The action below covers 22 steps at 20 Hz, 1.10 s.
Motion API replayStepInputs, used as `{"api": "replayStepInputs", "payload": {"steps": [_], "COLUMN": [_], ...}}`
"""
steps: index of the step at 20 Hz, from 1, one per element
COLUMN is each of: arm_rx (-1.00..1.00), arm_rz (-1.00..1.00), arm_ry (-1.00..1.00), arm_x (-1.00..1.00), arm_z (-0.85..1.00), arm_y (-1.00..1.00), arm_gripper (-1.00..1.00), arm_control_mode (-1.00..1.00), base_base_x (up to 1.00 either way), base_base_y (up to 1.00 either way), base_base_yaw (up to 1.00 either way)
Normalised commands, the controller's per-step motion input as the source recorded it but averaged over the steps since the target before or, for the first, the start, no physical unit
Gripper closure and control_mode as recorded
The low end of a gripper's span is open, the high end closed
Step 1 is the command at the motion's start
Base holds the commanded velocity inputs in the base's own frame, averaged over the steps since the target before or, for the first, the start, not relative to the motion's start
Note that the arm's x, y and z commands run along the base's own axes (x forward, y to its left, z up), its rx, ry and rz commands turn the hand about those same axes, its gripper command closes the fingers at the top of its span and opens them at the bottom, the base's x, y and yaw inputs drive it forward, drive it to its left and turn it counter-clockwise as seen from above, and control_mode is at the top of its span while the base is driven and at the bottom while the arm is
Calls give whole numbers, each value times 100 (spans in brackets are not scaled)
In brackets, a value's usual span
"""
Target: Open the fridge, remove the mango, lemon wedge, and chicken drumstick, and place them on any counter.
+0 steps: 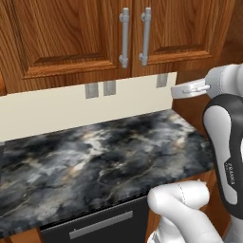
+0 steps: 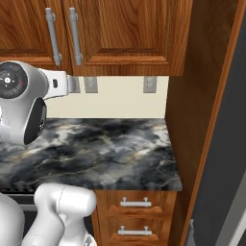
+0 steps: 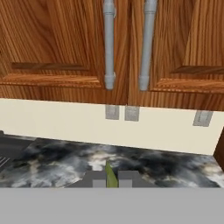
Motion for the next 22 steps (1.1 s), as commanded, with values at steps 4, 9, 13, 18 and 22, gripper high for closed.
{"api": "replayStepInputs", "payload": {"steps": [4,9,13,18,22], "arm_rx": [0,0,0,0,0], "arm_rz": [0,1,0,0,1], "arm_ry": [0,10,21,13,12], "arm_x": [0,14,32,36,30], "arm_z": [0,-29,-53,-60,-52], "arm_y": [0,10,30,25,8], "arm_gripper": [100,100,100,100,100], "arm_control_mode": [100,-100,-100,-100,-100], "base_base_x": [9,7,0,0,0], "base_base_y": [12,4,0,0,0], "base_base_yaw": [3,1,0,0,0]}}
